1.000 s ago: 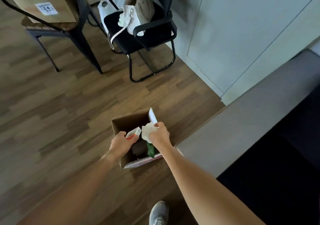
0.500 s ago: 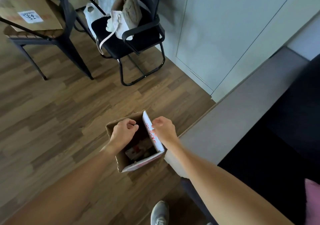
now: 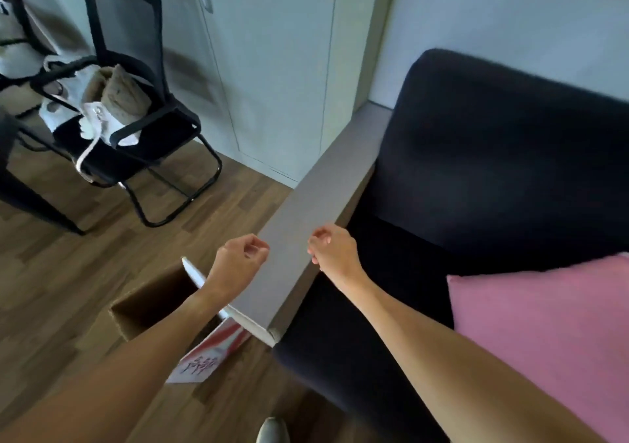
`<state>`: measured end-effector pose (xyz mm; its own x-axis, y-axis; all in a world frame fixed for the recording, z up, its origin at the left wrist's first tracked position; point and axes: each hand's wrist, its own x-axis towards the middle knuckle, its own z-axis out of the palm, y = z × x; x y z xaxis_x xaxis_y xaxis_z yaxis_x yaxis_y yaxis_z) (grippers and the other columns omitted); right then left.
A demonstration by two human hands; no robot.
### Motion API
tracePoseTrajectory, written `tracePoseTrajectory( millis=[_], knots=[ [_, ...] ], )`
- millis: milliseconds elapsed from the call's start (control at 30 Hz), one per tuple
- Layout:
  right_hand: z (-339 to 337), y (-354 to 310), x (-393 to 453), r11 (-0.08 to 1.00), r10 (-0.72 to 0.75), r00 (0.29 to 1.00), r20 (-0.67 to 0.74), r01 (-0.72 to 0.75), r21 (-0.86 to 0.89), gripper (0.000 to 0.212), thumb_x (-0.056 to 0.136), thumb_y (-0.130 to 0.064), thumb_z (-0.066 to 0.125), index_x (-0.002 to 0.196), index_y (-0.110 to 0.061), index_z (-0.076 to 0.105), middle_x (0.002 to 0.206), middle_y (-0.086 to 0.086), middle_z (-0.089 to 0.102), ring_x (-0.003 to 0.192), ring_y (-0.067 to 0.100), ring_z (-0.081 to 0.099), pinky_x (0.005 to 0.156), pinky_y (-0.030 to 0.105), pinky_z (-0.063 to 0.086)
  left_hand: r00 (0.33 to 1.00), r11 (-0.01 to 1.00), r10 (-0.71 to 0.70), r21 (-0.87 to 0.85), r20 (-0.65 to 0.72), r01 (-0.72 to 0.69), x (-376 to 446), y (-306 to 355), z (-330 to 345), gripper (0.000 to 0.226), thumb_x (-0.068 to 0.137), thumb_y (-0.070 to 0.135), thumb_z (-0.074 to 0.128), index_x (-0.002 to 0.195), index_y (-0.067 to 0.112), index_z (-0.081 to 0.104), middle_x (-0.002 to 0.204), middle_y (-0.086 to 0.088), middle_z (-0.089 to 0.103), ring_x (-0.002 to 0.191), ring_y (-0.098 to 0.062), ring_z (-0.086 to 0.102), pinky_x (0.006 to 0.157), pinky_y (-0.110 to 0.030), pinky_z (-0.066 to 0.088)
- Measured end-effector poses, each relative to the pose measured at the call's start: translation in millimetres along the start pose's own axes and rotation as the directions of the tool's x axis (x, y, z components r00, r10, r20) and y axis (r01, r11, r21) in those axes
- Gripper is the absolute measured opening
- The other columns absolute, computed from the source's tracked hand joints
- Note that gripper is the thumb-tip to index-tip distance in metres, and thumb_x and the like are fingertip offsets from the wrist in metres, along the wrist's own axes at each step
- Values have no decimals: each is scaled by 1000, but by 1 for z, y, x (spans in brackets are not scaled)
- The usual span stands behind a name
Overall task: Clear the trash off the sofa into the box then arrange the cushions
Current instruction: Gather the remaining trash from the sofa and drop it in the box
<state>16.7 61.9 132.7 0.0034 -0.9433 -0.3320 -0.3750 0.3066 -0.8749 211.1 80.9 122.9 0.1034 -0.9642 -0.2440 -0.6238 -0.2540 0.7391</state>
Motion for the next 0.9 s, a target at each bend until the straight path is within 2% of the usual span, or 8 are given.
tracePoseTrajectory(
  millis=[100,167,333,400,500,733,833,900],
  knots=[
    [-87,28,-31,999,-10,994,-113,5,-43,6,87,-23,58,87,-20,64,83,-1,71,74,15,66,71,31,56,997,999,53,-7,56,-52,-22,56,50,10,92,19,64,94,15,74,85,-6,74,75,-23,69,76,-35,55],
    [-150,53,-58,997,-10,975,-223,-7,-79,4,86,-24,60,84,-22,62,83,-3,71,75,14,67,71,30,56,989,994,112,-27,101,-110,-41,95,92,8,93,17,64,89,17,72,79,-4,72,67,-19,66,71,-32,53],
    [-292,119,-129,988,42,898,-439,-103,-116,7,86,-22,60,80,-24,58,74,-13,61,69,4,56,58,11,37,942,975,223,-43,251,-219,-91,183,195,13,94,19,60,89,23,71,77,5,71,65,-8,64,60,-21,45],
    [-338,144,-156,984,66,868,-492,-138,-111,3,89,-22,58,88,-20,61,77,-10,60,71,10,55,63,16,40,920,969,247,-49,306,-244,-111,215,233,14,93,17,59,88,23,70,78,5,71,67,-7,63,59,-19,44],
    [-389,177,-191,978,104,811,-576,-190,-90,11,90,-22,57,91,-13,63,86,2,66,82,22,60,73,32,47,887,957,283,-41,366,-289,-136,255,280,15,93,18,58,88,25,70,81,6,72,70,-7,65,60,-19,45],
    [-465,238,-242,949,144,741,-656,-292,-121,16,91,-16,55,87,-6,66,83,6,69,77,23,62,68,34,48,807,923,362,-57,467,-381,-175,333,376,11,94,23,60,91,27,70,88,7,71,80,-15,68,68,-26,51],
    [-482,261,-246,939,191,701,-687,-334,-80,14,92,-19,55,84,-12,63,74,-3,65,66,11,55,54,14,38,765,906,399,-90,505,-413,-178,358,409,13,92,22,59,90,30,70,88,6,72,76,-17,69,65,-30,53],
    [-492,276,-248,924,253,665,-702,-382,-29,14,92,-19,51,83,-15,61,75,-4,64,69,14,55,54,15,36,732,893,430,-129,529,-432,-180,375,433,22,93,17,59,83,36,65,85,7,71,69,-14,68,60,-23,52]
  ],
)
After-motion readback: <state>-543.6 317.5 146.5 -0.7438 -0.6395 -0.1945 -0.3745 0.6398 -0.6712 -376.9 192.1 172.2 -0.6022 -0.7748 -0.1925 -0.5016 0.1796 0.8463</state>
